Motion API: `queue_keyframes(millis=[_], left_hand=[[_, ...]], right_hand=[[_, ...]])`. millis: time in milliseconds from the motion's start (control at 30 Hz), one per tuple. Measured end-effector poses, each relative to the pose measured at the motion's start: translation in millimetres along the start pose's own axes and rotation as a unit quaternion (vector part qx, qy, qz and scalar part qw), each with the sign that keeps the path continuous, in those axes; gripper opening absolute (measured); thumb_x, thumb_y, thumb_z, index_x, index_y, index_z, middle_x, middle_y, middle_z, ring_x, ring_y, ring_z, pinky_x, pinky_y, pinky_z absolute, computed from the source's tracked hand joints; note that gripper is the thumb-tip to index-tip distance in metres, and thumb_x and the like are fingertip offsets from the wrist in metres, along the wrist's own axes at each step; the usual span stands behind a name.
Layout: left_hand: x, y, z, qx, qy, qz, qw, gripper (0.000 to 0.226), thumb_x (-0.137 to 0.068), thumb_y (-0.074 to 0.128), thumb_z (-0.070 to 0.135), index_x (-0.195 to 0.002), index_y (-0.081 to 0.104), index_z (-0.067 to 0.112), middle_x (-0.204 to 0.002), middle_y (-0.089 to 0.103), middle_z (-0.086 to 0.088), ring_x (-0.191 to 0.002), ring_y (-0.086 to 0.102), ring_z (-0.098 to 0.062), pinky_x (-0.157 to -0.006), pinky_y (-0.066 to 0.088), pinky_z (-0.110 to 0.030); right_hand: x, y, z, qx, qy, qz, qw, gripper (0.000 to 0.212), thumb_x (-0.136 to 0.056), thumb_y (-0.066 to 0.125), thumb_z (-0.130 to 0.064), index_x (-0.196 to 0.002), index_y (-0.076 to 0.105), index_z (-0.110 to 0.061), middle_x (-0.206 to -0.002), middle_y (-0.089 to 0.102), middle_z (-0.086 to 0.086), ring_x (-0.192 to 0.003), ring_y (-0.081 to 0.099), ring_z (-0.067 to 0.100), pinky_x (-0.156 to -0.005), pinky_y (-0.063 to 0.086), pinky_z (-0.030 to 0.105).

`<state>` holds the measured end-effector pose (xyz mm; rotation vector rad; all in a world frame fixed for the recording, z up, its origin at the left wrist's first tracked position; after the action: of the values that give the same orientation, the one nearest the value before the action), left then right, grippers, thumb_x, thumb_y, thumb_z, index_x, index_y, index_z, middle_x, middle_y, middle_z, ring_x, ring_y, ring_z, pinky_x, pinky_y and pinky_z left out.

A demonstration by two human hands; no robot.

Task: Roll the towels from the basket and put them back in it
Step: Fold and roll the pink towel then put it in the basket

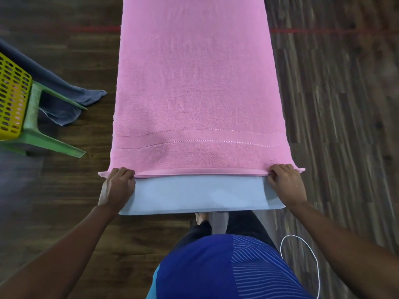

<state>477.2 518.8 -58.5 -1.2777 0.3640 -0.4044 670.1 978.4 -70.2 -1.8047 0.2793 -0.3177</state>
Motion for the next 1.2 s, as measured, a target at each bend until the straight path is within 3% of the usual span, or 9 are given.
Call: queue_keyframes(millis=[133, 267, 467, 633, 733, 833, 1000, 1133, 1200], left_hand=[[12.5, -3.0, -6.4, -0.042, 0.020, -0.045, 0.998, 0.031, -0.078, 0.044, 0.022, -0.075, 0.069, 0.004, -0.073, 0.065, -0.009, -0.069, 0.057, -0.033, -0.066, 0.045, -0.045], [11.8, -2.7, -8.3, -0.075, -0.024, -0.076, 0.994, 0.033, -0.078, 0.036, 0.029, -0.064, 0.061, 0.012, -0.065, 0.059, -0.003, -0.070, 0.054, -0.031, -0.074, 0.037, -0.045], [5.1, 3.1, 0.3, -0.048, -0.133, -0.063, 0.988, 0.019, -0.079, 0.042, 0.020, -0.090, 0.053, 0.011, -0.085, 0.057, -0.009, -0.085, 0.051, -0.033, -0.086, 0.036, -0.053], [13.4, 19.9, 0.7, 0.009, -0.073, 0.026, 0.997, 0.016, -0.077, 0.057, -0.011, -0.088, 0.055, 0.001, -0.083, 0.052, -0.017, -0.075, 0.046, -0.034, -0.062, 0.046, -0.054], [25.7, 23.3, 3.7, 0.031, -0.038, 0.027, 0.998, 0.020, -0.078, 0.055, -0.009, -0.096, 0.063, -0.004, -0.091, 0.062, -0.019, -0.084, 0.051, -0.033, -0.073, 0.051, -0.052], [36.2, 18.9, 2.7, 0.010, -0.008, 0.007, 1.000, 0.029, -0.078, 0.058, -0.007, -0.107, 0.065, -0.008, -0.103, 0.066, -0.022, -0.097, 0.057, -0.037, -0.086, 0.053, -0.053], [27.0, 12.2, 1.9, 0.003, -0.022, -0.003, 1.000, 0.031, -0.075, 0.068, -0.016, -0.105, 0.068, -0.008, -0.101, 0.068, -0.024, -0.094, 0.063, -0.041, -0.080, 0.055, -0.053], [16.9, 5.4, -0.4, 0.019, -0.053, -0.025, 0.998, 0.031, -0.072, 0.065, -0.019, -0.101, 0.070, -0.007, -0.096, 0.070, -0.022, -0.087, 0.064, -0.042, -0.073, 0.055, -0.053], [15.1, 1.8, -2.6, 0.013, -0.044, -0.035, 0.998, 0.027, -0.076, 0.060, -0.012, -0.101, 0.069, -0.006, -0.095, 0.069, -0.021, -0.086, 0.063, -0.040, -0.074, 0.055, -0.052]], right_hand=[[10.1, -0.9, 1.3, -0.037, 0.004, -0.034, 0.999, 0.021, -0.080, 0.050, -0.021, -0.078, 0.066, -0.008, -0.073, 0.065, 0.008, -0.071, 0.051, 0.030, -0.069, 0.043, 0.042], [15.2, 0.1, -2.5, 0.005, 0.016, -0.038, 0.999, 0.036, -0.081, 0.035, -0.032, -0.079, 0.066, -0.014, -0.077, 0.065, 0.002, -0.075, 0.054, 0.027, -0.075, 0.033, 0.039], [5.5, -0.9, -10.5, 0.050, 0.082, -0.023, 0.995, 0.009, -0.083, 0.061, -0.019, -0.090, 0.061, -0.014, -0.088, 0.060, 0.005, -0.086, 0.050, 0.030, -0.082, 0.027, 0.042], [10.9, -5.2, -17.1, -0.070, 0.075, -0.040, 0.994, 0.010, -0.085, 0.062, -0.003, -0.095, 0.059, -0.004, -0.095, 0.052, 0.013, -0.086, 0.050, 0.033, -0.067, 0.041, 0.038], [24.8, 0.5, -17.9, -0.066, 0.039, -0.027, 0.997, 0.018, -0.080, 0.065, 0.002, -0.097, 0.059, -0.002, -0.101, 0.055, 0.015, -0.089, 0.050, 0.032, -0.076, 0.047, 0.044], [32.0, 3.1, -13.6, -0.036, 0.002, -0.024, 0.999, 0.023, -0.081, 0.063, -0.003, -0.103, 0.058, -0.003, -0.107, 0.059, 0.013, -0.094, 0.047, 0.029, -0.083, 0.044, 0.042], [29.2, -1.3, -11.0, -0.022, -0.003, -0.004, 1.000, 0.025, -0.088, 0.050, -0.017, -0.109, 0.061, -0.007, -0.112, 0.059, 0.010, -0.099, 0.047, 0.027, -0.079, 0.050, 0.044], [20.7, -6.3, -13.1, -0.008, 0.023, -0.023, 0.999, 0.022, -0.086, 0.050, -0.012, -0.103, 0.064, -0.008, -0.100, 0.066, 0.010, -0.091, 0.052, 0.032, -0.074, 0.047, 0.045], [17.0, -10.5, -10.2, 0.009, 0.026, -0.046, 0.999, 0.032, -0.083, 0.040, -0.023, -0.097, 0.066, -0.011, -0.092, 0.068, 0.006, -0.084, 0.056, 0.032, -0.072, 0.046, 0.044]])
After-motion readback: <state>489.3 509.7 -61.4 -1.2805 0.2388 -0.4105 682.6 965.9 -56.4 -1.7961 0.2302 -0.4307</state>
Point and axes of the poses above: each hand's wrist, its own x-axis away from the middle knuckle, its own y-axis out of the palm, z = x × y, the point moved 1 cm from there along -x, towards the middle knuckle
